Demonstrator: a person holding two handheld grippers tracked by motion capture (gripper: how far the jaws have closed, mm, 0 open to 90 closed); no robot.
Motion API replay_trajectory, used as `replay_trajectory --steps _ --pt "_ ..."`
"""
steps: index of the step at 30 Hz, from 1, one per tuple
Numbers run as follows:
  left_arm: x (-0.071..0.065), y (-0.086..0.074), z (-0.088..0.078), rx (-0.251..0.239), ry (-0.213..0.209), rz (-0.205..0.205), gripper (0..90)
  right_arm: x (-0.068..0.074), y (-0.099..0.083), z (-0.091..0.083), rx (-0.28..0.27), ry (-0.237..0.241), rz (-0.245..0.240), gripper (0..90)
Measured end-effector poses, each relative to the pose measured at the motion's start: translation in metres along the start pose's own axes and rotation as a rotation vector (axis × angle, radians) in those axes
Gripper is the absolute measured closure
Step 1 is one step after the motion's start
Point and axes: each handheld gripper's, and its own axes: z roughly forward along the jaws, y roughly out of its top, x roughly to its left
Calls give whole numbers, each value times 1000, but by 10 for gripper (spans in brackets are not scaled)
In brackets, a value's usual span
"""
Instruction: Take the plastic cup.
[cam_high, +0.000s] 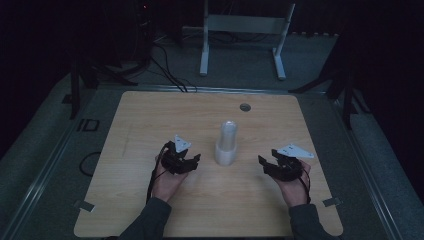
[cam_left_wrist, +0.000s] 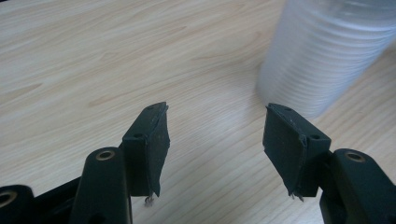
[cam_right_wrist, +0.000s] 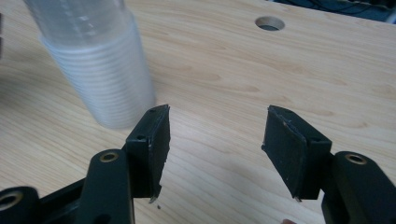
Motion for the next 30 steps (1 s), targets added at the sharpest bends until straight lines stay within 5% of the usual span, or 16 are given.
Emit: replay_trajectory --steps 6,18,30 --pt "-7 10 0 -22 -37 35 398 3 8 0 -10 8 -12 407" --pt "-24 28 12 -73 -183 96 282 8 27 1 -33 42 -26 392" --pt "-39 32 34 -80 -197 112 203 19 42 8 -45 66 -69 354"
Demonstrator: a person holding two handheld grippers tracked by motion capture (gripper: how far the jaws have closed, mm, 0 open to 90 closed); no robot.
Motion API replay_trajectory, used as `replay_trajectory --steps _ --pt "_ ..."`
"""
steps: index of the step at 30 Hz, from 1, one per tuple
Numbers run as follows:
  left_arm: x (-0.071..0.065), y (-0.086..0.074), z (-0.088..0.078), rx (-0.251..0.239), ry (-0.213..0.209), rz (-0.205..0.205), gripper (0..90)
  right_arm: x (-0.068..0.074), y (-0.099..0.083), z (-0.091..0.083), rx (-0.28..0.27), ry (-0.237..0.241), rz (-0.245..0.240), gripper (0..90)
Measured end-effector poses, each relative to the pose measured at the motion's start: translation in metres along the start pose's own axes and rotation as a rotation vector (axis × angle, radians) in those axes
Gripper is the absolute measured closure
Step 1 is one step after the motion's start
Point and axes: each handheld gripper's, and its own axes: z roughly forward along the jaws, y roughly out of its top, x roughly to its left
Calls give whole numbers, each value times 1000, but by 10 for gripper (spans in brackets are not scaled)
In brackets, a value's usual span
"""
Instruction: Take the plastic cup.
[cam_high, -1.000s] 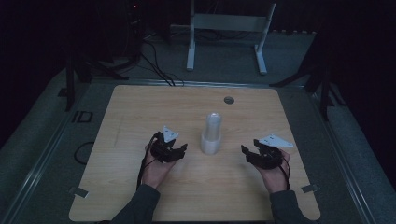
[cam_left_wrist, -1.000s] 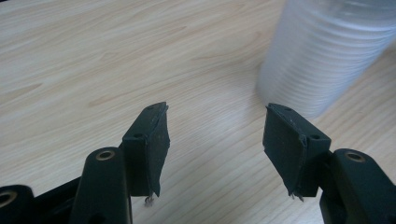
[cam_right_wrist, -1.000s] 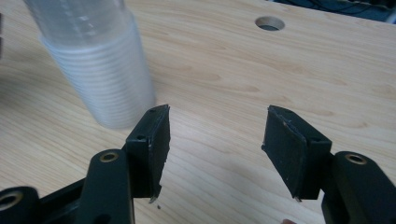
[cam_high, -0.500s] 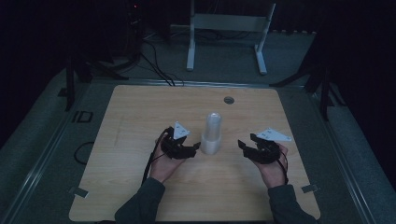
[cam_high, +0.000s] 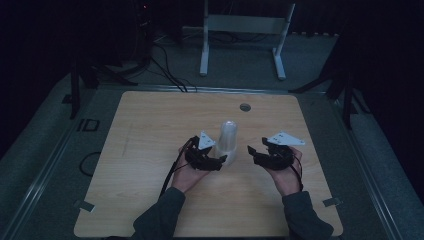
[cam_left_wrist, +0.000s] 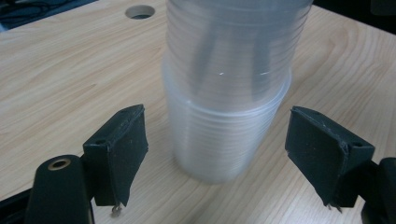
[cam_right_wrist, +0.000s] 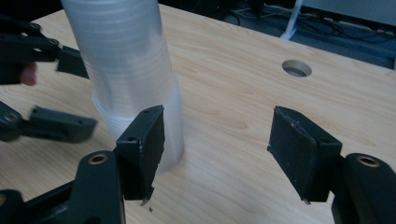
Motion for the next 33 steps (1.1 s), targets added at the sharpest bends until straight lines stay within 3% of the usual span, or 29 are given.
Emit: replay_trajectory --steps 10,19,33 --pt "-1 2 13 -45 -19 -11 180 5 11 4 -23 25 -5 355" --pt "-1 3 21 -47 -33 1 180 12 21 11 -44 60 -7 356" --pt "-1 0 26 -67 -24 13 212 23 34 18 -62 89 -35 359"
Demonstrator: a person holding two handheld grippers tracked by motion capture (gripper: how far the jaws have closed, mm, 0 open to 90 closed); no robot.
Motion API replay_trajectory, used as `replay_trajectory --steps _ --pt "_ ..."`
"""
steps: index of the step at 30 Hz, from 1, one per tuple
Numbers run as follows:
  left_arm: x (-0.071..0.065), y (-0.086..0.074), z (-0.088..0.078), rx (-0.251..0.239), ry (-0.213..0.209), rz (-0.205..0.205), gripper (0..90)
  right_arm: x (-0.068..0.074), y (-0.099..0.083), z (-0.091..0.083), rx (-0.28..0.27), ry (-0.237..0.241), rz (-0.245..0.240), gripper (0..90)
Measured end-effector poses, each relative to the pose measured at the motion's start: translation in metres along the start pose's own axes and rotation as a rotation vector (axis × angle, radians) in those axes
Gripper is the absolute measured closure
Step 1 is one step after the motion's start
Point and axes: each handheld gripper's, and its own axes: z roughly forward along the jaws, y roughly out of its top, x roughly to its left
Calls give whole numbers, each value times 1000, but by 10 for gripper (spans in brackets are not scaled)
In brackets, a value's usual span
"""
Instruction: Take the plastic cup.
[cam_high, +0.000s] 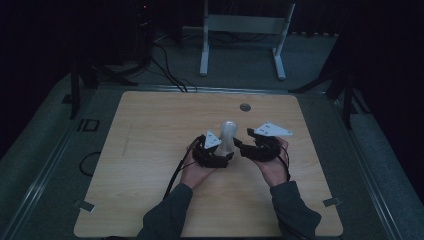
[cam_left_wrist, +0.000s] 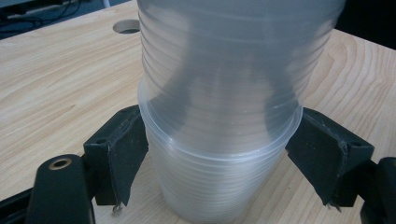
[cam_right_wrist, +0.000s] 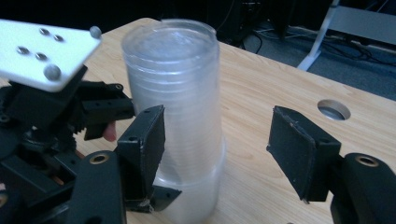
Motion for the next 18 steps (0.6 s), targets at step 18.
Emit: replay_trajectory --steps 18 --pt "-3 -4 1 -41 11 22 214 13 14 14 -34 47 -35 359"
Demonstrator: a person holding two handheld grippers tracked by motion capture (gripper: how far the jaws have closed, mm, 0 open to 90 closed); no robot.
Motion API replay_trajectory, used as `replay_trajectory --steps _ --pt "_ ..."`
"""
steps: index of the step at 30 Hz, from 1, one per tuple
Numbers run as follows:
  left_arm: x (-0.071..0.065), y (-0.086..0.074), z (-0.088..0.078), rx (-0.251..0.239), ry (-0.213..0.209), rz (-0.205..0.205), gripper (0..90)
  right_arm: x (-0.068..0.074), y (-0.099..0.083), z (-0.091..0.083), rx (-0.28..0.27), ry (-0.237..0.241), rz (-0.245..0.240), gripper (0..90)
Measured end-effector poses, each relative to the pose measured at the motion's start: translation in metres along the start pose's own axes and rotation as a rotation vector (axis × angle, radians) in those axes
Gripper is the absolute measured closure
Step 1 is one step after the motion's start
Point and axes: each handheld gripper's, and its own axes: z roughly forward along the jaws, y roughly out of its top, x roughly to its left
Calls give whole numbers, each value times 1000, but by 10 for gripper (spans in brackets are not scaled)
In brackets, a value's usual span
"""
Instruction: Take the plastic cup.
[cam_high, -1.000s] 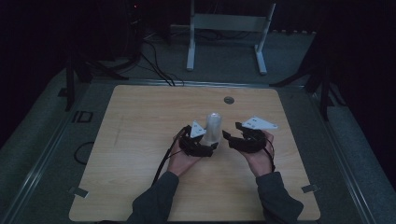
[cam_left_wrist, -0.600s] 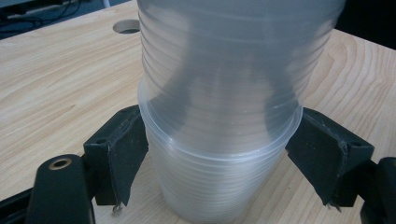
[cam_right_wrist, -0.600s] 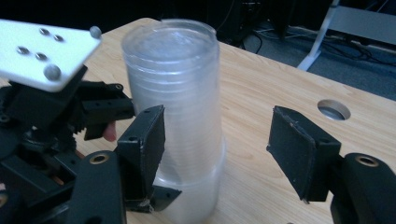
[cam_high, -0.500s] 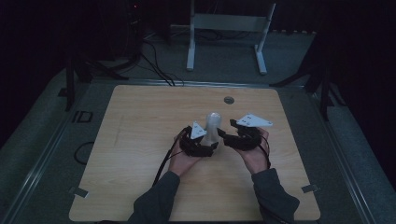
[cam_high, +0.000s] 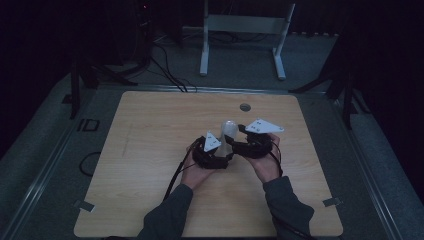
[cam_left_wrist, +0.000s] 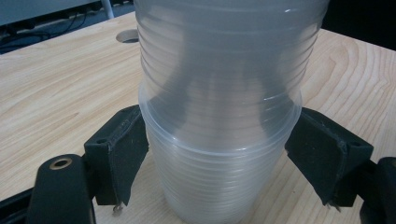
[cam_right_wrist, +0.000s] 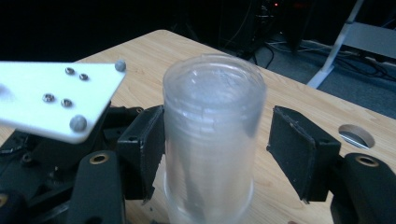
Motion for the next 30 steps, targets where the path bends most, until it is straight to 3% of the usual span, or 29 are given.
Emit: replay_trajectory --steps 13,23,30 --pt "0 -1 0 -18 -2 -8 214 -2 4 19 -11 34 11 362" --pt "-2 0 3 -61 1 -25 199 -3 2 18 -27 25 42 380" --pt "-1 0 4 -63 6 -22 206 -1 4 17 -28 20 37 381"
